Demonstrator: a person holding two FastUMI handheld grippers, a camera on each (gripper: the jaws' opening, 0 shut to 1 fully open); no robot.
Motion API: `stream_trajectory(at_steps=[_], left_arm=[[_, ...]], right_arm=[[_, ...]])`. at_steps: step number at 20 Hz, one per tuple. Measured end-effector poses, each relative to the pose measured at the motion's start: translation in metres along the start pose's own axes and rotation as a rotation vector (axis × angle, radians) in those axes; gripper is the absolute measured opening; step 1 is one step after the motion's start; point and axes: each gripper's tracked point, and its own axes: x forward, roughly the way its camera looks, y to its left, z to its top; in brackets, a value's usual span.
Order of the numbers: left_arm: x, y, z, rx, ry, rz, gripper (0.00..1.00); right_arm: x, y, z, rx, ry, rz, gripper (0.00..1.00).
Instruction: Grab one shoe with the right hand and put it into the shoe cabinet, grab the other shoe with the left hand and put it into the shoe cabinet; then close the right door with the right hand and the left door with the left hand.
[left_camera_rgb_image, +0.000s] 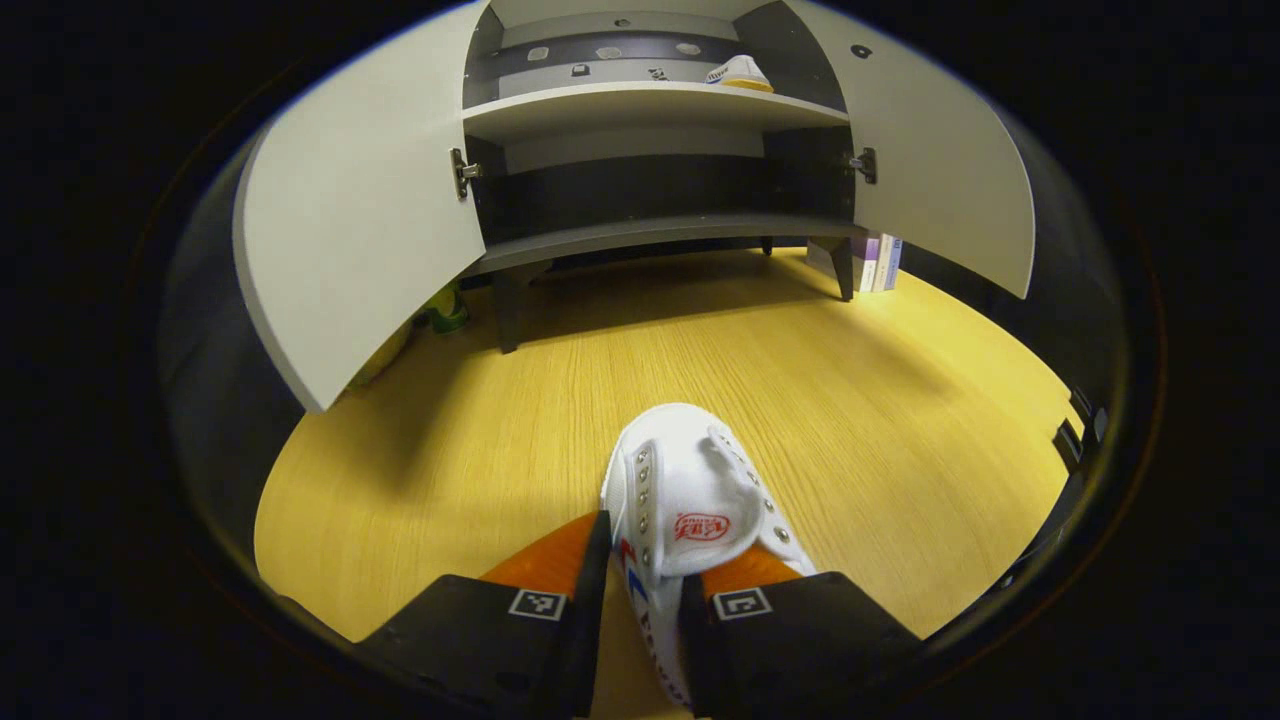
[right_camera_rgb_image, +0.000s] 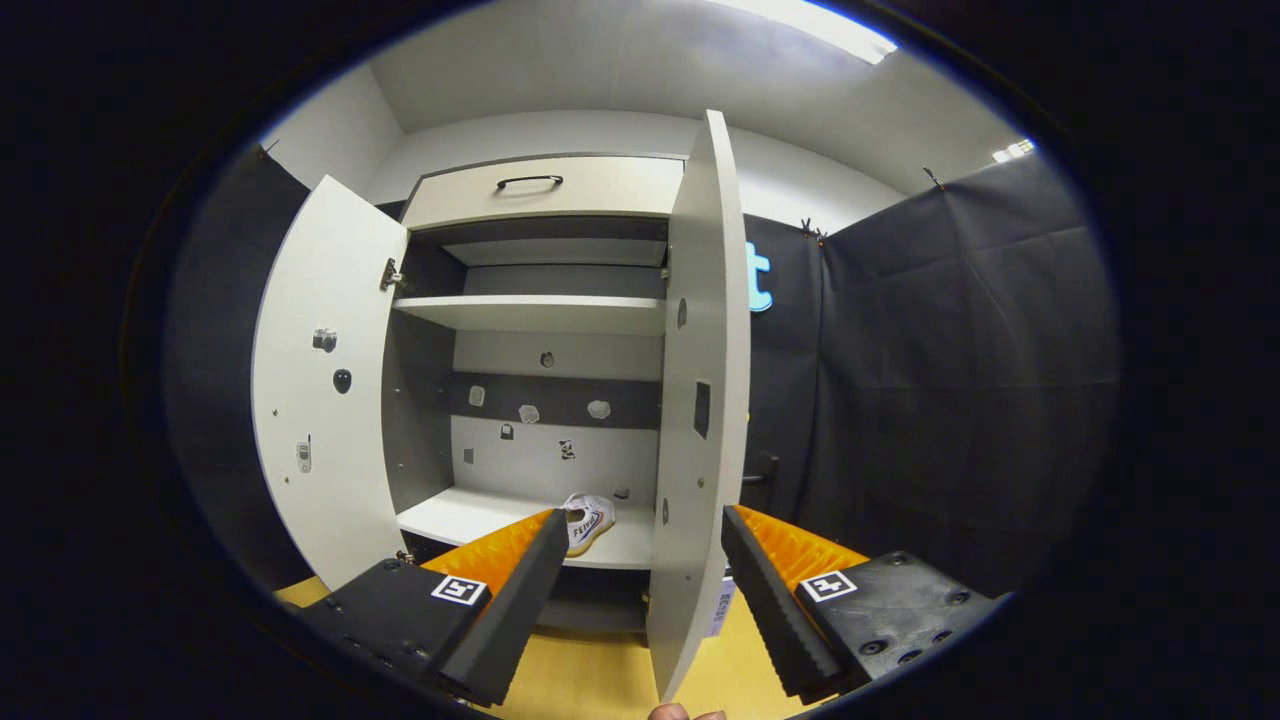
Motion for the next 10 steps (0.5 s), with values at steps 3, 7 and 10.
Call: stream_trajectory(at_steps=[3,7,10], left_arm=[[0.017,0.009,-0.010,-0.011,0.090,0.058,0.22],[0.013,0.010,-0.013,-0.100,0.151,0.021,0.18],[0.009,0.012,-0.011,-0.163,0.187,0.015,0.07]], right_arm=[[-0.001,-0.015,-0.001,-0.003,0.003,-0.026,0.97],[0.000,-0.028,-0.005,0.011,0.012,-0.041,0.98],[-0.002,-0.030,-0.008,0.032,0.022,-0.029,0.98]])
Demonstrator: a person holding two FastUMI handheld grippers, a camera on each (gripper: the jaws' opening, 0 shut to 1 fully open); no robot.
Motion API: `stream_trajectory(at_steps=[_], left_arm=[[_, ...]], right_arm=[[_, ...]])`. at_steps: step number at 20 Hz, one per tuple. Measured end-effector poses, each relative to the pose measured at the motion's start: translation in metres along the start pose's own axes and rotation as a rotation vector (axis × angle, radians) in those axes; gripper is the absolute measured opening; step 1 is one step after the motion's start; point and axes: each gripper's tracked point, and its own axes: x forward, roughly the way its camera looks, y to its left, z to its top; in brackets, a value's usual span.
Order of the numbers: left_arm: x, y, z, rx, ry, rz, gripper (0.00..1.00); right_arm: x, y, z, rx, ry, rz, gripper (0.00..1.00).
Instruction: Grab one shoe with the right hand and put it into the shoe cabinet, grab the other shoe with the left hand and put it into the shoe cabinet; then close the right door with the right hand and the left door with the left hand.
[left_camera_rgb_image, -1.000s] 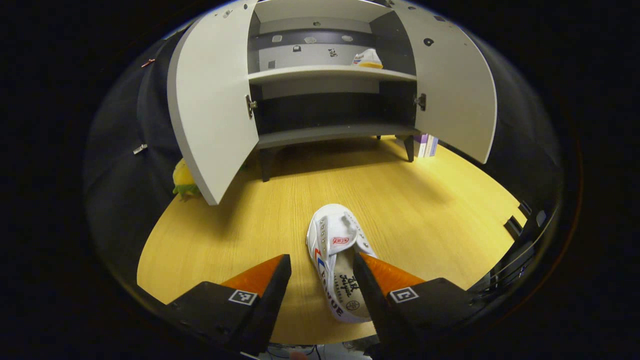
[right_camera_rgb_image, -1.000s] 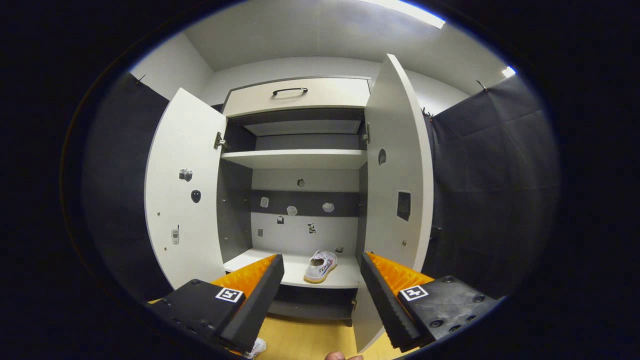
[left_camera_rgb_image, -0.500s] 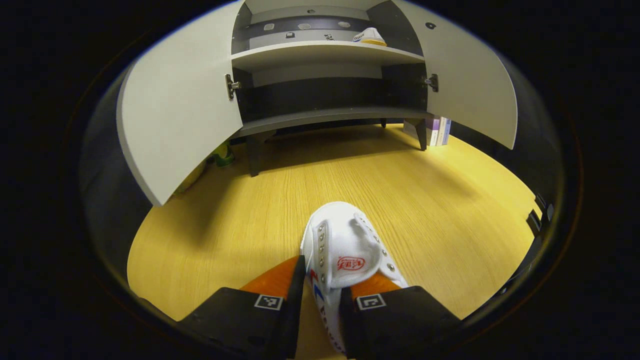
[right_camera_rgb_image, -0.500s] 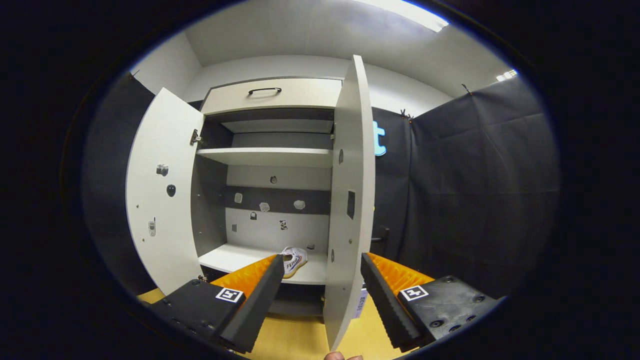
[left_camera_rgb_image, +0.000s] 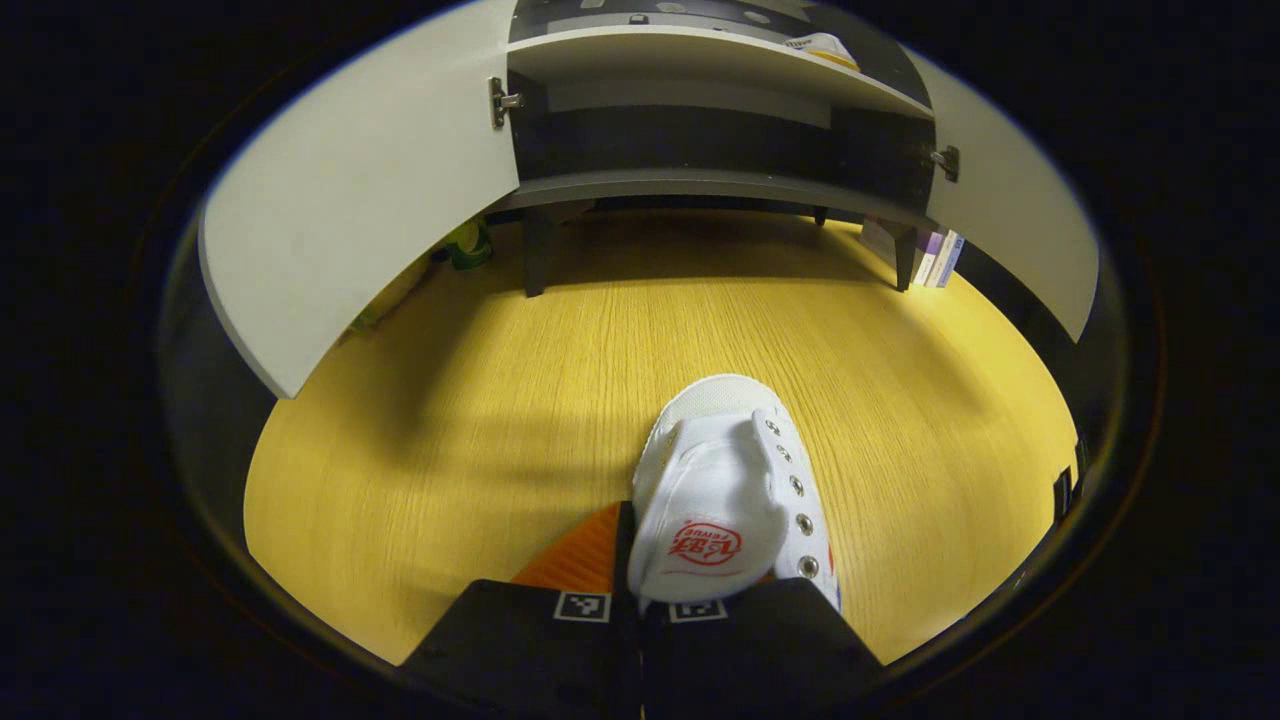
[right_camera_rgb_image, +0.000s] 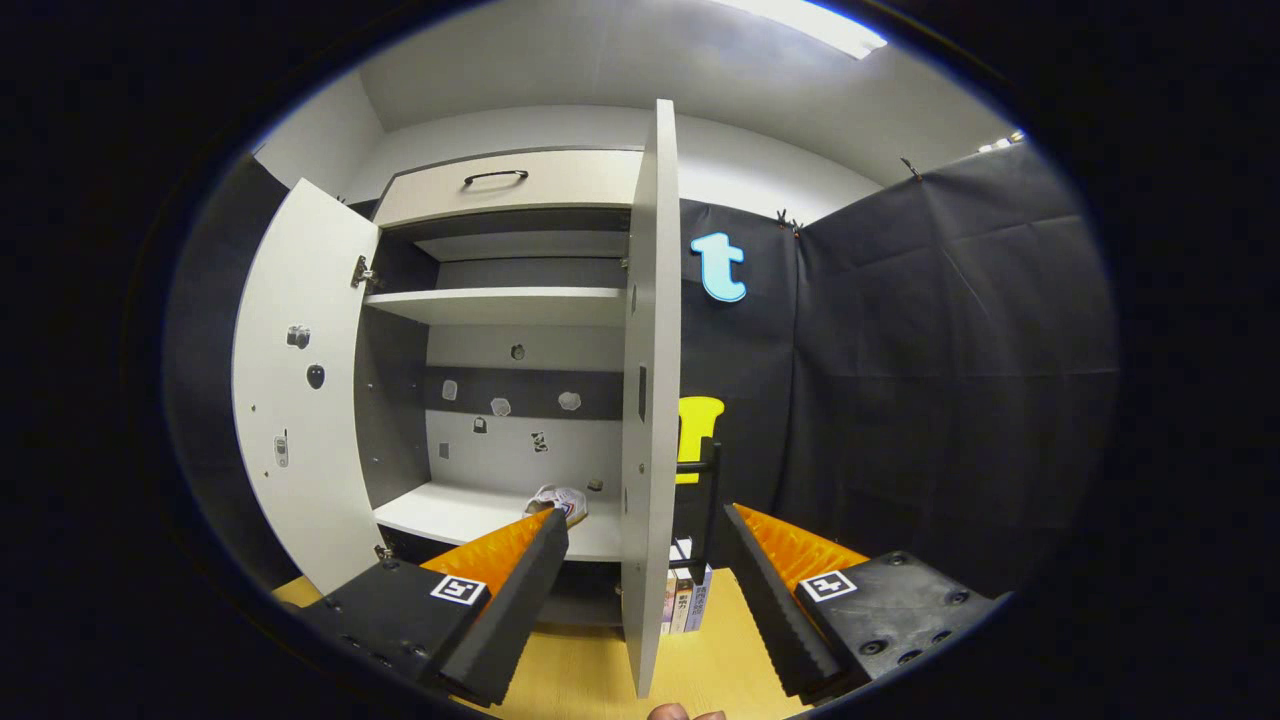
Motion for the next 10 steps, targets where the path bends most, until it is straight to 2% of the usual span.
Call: stream_trajectory(at_steps=[6,10], left_arm=[[-0.043,-0.012,0.043,-0.018,-0.070,0.023,0.06],[-0.081,-0.025,0.099,-0.059,-0.124,0.034,0.06]], right_arm=[[-0.007,-0.008,0.007,-0.004,-0.022,0.013,0.98],[-0.009,-0.018,0.009,0.011,-0.023,0.012,0.98]])
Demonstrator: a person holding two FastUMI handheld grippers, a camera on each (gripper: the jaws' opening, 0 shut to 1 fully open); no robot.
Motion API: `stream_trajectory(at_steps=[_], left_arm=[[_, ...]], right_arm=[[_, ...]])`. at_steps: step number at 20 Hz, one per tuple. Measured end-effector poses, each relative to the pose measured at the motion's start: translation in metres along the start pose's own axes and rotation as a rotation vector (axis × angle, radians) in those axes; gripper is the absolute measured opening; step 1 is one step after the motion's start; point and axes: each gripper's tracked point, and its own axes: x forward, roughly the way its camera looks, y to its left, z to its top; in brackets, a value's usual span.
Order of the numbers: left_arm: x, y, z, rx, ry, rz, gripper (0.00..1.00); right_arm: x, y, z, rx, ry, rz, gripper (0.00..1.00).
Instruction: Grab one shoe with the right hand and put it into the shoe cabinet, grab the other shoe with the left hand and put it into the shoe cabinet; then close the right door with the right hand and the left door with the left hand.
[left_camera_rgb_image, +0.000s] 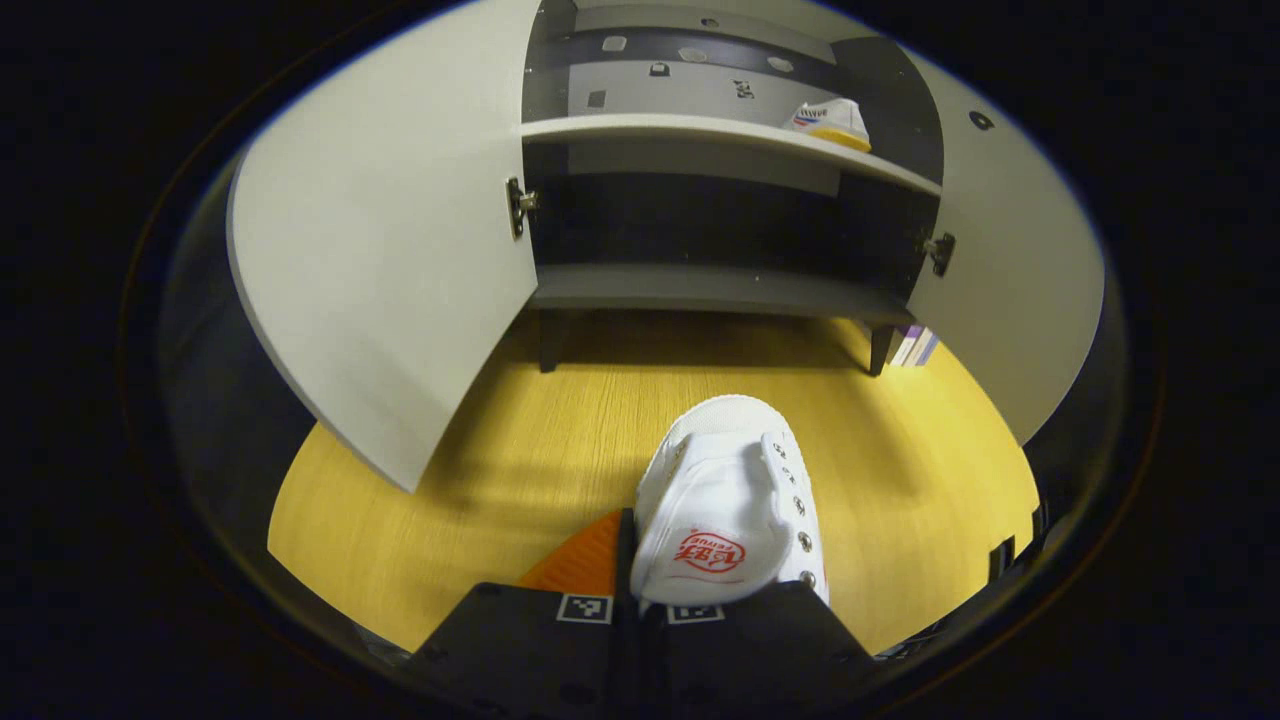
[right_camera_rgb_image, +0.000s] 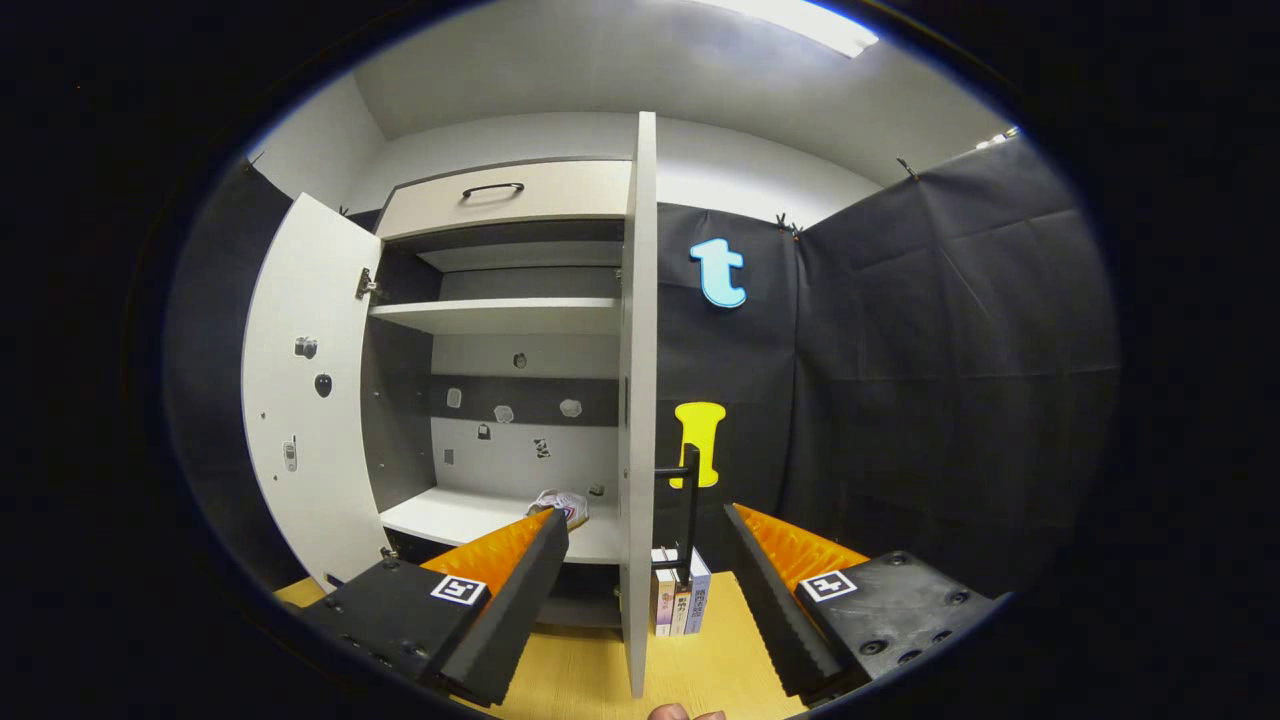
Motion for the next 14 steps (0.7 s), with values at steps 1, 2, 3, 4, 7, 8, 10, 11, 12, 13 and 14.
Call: stream_trajectory(at_steps=[1,2,3,4,7,8,10,11,12,13,14], left_arm=[[-0.009,-0.003,0.019,-0.006,-0.018,0.001,0.06],[-0.017,-0.008,0.041,-0.014,-0.038,-0.004,0.06],[-0.025,-0.012,0.065,-0.020,-0.066,-0.010,0.06],[-0.032,-0.016,0.089,-0.025,-0.099,-0.014,0.06],[-0.048,-0.022,0.163,-0.074,-0.163,-0.012,0.06],[-0.051,-0.023,0.186,-0.096,-0.180,-0.013,0.06],[-0.052,-0.022,0.236,-0.119,-0.230,-0.004,0.06],[-0.053,-0.020,0.259,-0.119,-0.255,0.007,0.06],[-0.052,-0.018,0.281,-0.120,-0.272,0.017,0.06],[-0.048,-0.017,0.302,-0.127,-0.284,0.027,0.06],[-0.042,-0.017,0.320,-0.129,-0.295,0.034,0.06]], right_arm=[[-0.001,-0.004,-0.001,0.003,0.002,-0.001,0.98],[-0.001,-0.007,-0.002,0.005,0.005,-0.002,0.98],[-0.002,-0.010,-0.003,0.008,0.007,-0.001,0.98],[-0.001,-0.012,-0.004,0.011,0.009,-0.001,0.98],[0.000,-0.024,-0.005,0.018,0.011,-0.005,0.98],[0.001,-0.026,-0.004,0.022,0.011,-0.003,0.98],[0.002,-0.033,-0.005,0.027,0.010,0.000,0.98],[0.003,-0.036,-0.005,0.028,0.010,0.000,0.98],[0.004,-0.038,-0.006,0.029,0.011,0.000,0.98],[0.005,-0.042,-0.007,0.028,0.014,-0.001,0.98],[0.006,-0.046,-0.008,0.028,0.016,-0.002,0.98]])
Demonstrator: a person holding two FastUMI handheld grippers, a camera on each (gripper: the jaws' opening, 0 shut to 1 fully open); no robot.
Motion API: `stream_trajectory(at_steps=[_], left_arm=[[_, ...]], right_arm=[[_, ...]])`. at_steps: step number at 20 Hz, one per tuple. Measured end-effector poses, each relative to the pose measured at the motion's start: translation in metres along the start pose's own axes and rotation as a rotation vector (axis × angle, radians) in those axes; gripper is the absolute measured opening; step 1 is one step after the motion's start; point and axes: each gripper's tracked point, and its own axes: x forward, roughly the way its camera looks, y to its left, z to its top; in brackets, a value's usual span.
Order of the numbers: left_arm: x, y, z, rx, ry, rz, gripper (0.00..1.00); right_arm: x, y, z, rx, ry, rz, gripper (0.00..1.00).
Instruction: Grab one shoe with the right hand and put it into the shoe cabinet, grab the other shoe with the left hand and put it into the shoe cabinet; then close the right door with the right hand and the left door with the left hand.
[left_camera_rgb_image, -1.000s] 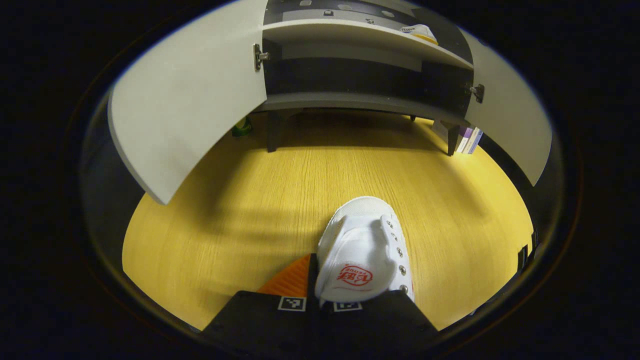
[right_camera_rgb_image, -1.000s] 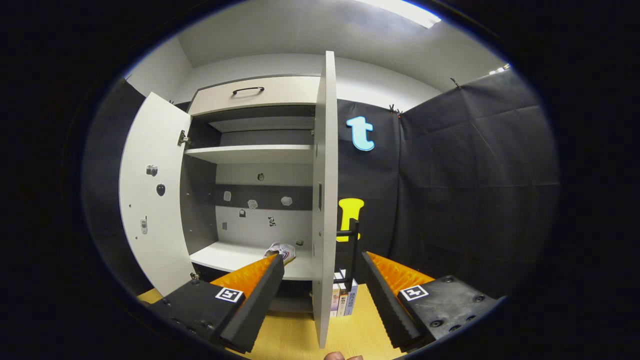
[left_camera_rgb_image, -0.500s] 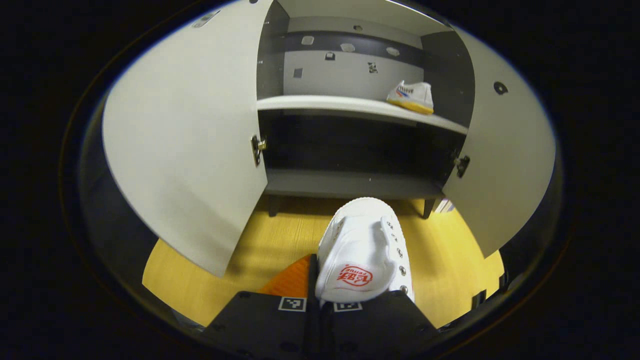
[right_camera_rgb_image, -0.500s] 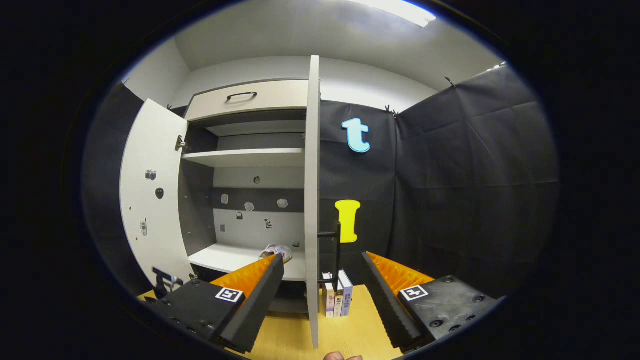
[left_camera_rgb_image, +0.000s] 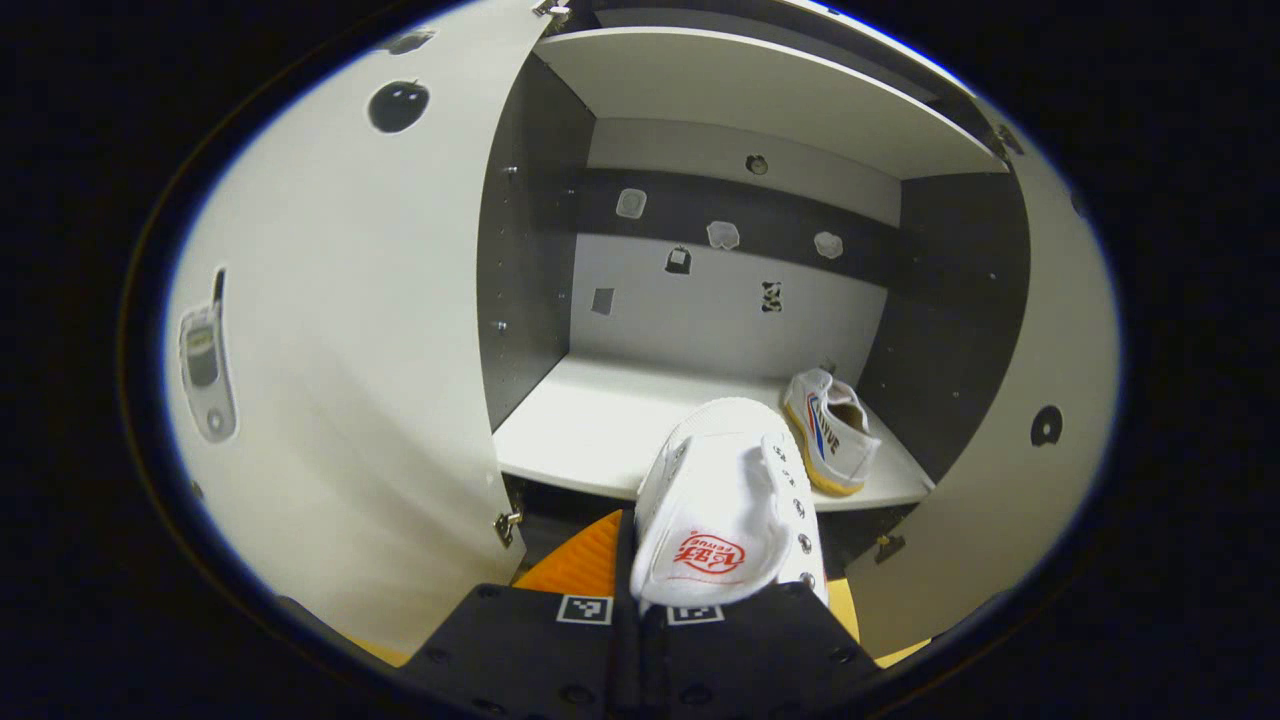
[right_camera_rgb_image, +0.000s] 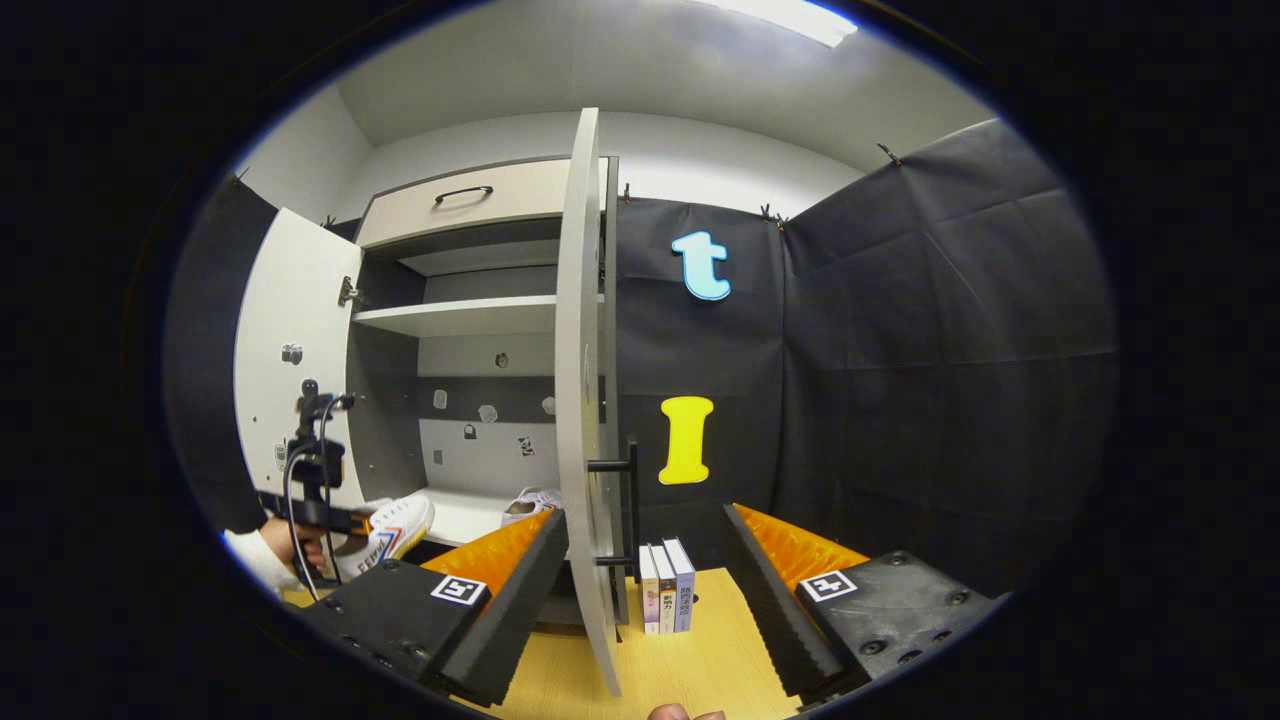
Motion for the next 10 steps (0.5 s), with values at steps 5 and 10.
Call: stream_trajectory(at_steps=[5,10], left_arm=[[0.068,-0.015,0.048,0.046,0.016,0.018,0.06],[0.151,-0.023,0.062,0.124,0.112,0.087,0.06]], right_arm=[[0.011,-0.020,-0.007,0.000,0.015,-0.011,0.98],[0.025,-0.043,-0.013,-0.001,0.028,-0.049,0.98]])
